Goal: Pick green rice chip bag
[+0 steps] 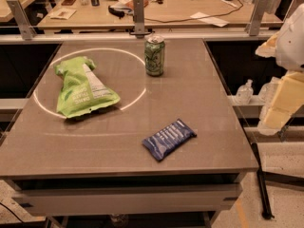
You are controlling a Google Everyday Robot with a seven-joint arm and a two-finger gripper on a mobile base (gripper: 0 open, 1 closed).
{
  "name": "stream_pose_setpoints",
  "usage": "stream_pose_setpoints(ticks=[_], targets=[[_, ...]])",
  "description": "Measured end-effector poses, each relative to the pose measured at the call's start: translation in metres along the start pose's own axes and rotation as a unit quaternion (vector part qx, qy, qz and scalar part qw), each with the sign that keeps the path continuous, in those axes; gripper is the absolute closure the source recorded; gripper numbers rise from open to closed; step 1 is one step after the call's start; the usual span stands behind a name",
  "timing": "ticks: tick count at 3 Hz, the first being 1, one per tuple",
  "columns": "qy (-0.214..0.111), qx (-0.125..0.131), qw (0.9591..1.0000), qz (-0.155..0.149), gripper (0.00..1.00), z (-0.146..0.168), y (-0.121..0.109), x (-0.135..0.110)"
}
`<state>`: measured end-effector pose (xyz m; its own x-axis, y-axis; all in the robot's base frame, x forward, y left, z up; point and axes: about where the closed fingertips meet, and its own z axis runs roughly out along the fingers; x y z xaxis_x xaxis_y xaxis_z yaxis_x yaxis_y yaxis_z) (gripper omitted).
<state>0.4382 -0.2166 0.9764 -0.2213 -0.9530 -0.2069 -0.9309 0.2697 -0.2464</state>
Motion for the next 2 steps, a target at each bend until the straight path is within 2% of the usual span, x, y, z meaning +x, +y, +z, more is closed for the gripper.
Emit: stream_pose_setpoints(ticks=[1, 2], targets=[[0.000, 0.000, 1.0000, 0.000, 0.00, 0.0000, 0.0000, 0.0000], [-0.006, -0.005, 0.9998, 0.019, 0.00, 0.0011, -0.0009, -0.0038]])
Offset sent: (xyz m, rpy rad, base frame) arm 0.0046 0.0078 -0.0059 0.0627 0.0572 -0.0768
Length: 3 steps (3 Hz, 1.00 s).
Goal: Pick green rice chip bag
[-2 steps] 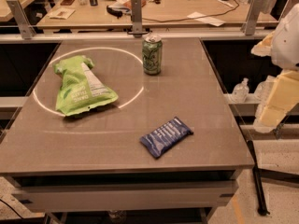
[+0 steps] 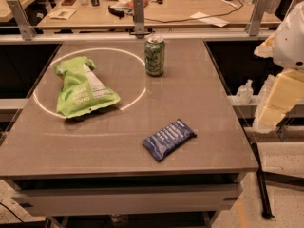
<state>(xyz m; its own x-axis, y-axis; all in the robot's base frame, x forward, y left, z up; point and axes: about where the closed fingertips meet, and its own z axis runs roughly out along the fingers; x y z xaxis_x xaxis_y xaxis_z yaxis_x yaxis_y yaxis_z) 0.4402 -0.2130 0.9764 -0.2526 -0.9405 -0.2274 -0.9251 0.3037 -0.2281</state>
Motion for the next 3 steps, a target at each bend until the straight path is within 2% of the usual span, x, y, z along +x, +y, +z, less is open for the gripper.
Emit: stream_pose_setpoints(ticks=[1, 2, 3], targets=[[-0.029, -0.039, 0.9961, 0.073, 0.00, 0.004, -0.004, -0.007], [-0.058, -0.078, 0.9828, 0.157, 0.00, 0.005, -0.007, -0.018], [-0.065, -0.083, 0.9693, 0.222, 0.00, 0.003, -0.010, -0.031]])
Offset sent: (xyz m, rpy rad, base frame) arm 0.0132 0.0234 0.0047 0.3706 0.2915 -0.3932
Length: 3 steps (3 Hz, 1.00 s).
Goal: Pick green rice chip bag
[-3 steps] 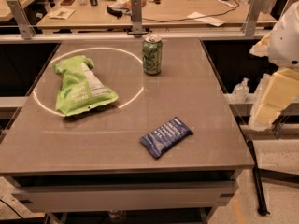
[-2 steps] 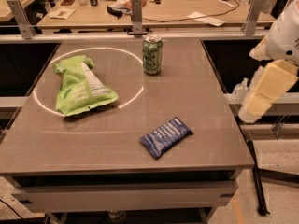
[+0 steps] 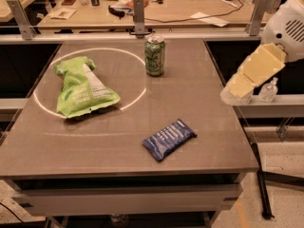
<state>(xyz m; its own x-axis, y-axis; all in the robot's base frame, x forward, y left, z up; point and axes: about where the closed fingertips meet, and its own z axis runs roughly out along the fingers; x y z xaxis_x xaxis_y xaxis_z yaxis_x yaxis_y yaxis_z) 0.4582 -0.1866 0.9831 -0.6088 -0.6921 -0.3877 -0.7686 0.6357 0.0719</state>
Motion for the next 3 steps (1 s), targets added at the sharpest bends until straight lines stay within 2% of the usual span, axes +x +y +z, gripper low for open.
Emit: stream_pose_setpoints(ticks=[1, 2, 3], targets=[[0.001, 0.011, 0.9991, 0.042, 0.00, 0.0040, 0.0053, -0.0167], [0.000, 0.011, 0.9991, 0.041, 0.00, 0.0041, 0.0053, -0.0170], [-0.023, 0.025, 0.9983, 0.048, 0.00, 0.0090, 0.0106, -0.0208]])
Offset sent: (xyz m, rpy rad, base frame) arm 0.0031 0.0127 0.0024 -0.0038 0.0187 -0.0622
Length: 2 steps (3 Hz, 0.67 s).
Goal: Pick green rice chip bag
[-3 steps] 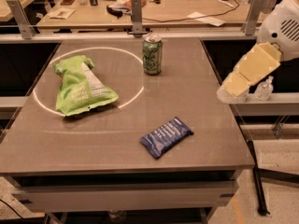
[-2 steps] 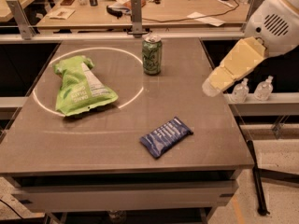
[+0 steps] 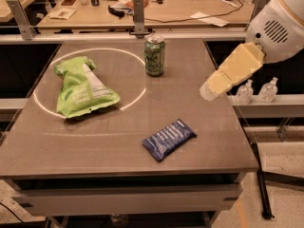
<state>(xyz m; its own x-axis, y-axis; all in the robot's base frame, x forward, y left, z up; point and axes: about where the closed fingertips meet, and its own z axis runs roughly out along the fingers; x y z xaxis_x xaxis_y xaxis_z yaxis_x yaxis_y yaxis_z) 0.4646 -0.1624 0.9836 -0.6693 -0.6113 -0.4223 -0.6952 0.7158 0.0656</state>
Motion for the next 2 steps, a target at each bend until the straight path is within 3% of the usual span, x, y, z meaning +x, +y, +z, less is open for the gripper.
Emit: stream_pose_setpoints(ticks=[1, 2], targets=[[-0.049, 0.011, 0.9986, 0.017, 0.00, 0.015, 0.030, -0.011], [-0.058, 0.012, 0.9977, 0.031, 0.00, 0.038, 0.052, -0.031]])
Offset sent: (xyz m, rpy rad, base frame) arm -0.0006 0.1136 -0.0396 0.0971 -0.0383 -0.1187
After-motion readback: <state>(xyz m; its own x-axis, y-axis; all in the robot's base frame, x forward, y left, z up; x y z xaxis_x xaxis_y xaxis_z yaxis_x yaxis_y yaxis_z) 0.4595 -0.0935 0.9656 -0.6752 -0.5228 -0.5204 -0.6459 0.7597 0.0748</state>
